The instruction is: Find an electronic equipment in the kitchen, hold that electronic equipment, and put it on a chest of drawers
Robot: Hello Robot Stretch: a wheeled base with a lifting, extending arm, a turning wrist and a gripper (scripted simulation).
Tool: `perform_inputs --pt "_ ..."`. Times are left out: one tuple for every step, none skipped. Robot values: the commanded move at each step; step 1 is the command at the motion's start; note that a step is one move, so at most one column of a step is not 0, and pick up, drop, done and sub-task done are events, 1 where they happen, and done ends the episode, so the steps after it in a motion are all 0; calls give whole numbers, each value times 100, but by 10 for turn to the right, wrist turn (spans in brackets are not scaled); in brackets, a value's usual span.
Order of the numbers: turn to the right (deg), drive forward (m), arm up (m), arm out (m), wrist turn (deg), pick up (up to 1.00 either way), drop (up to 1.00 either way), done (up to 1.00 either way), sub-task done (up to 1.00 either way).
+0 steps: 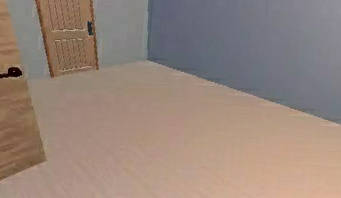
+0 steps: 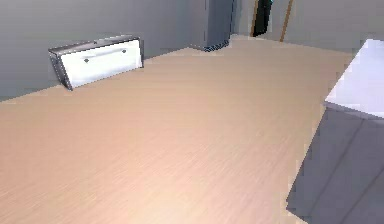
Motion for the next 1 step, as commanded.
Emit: perform_inputs --pt "-120 0 0 0 0 0 0 0 0"
